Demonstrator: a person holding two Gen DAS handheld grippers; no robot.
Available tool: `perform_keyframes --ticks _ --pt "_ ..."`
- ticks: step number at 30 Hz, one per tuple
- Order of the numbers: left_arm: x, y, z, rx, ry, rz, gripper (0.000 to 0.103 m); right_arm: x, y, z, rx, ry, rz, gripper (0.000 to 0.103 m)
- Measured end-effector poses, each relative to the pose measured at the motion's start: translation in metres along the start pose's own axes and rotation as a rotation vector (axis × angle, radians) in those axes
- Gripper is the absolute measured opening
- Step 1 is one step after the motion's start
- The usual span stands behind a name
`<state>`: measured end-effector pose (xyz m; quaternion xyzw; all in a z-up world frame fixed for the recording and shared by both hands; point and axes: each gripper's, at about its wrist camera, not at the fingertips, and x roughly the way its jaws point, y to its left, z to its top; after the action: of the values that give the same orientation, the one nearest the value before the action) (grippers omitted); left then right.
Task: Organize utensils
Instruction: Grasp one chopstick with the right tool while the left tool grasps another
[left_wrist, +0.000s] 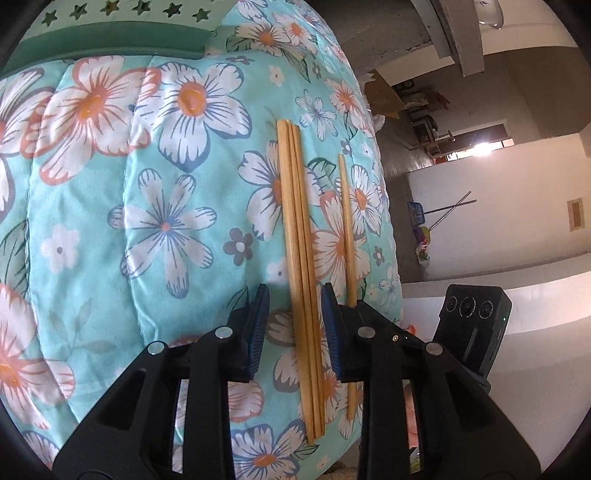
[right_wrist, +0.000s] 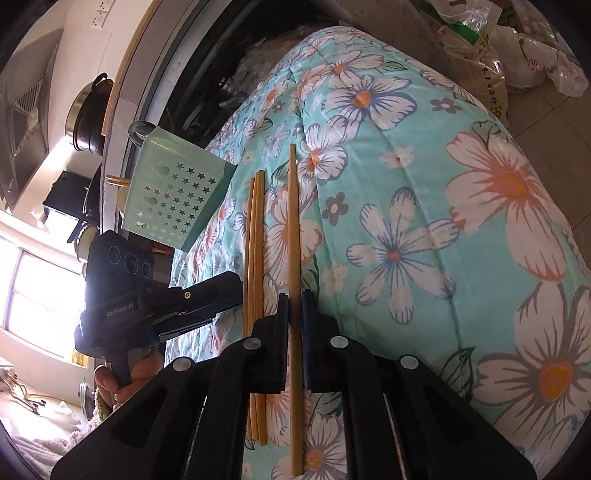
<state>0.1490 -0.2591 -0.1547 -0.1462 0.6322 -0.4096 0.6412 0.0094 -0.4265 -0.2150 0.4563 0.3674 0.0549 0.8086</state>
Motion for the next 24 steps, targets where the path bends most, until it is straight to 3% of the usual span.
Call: perform_keyframes --ticks 12,24 --pt "-0.002 0.018 0.000 -0.077 -0.001 -0.079 0.006 0.000 -0.005 0.000 0.009 0.002 0.011 0.007" --pt "-0.030 0.029 -0.012 -0.101 -0.042 -0.119 0.005 0.001 -0.005 -0.001 0.006 0.004 0.000 0.007"
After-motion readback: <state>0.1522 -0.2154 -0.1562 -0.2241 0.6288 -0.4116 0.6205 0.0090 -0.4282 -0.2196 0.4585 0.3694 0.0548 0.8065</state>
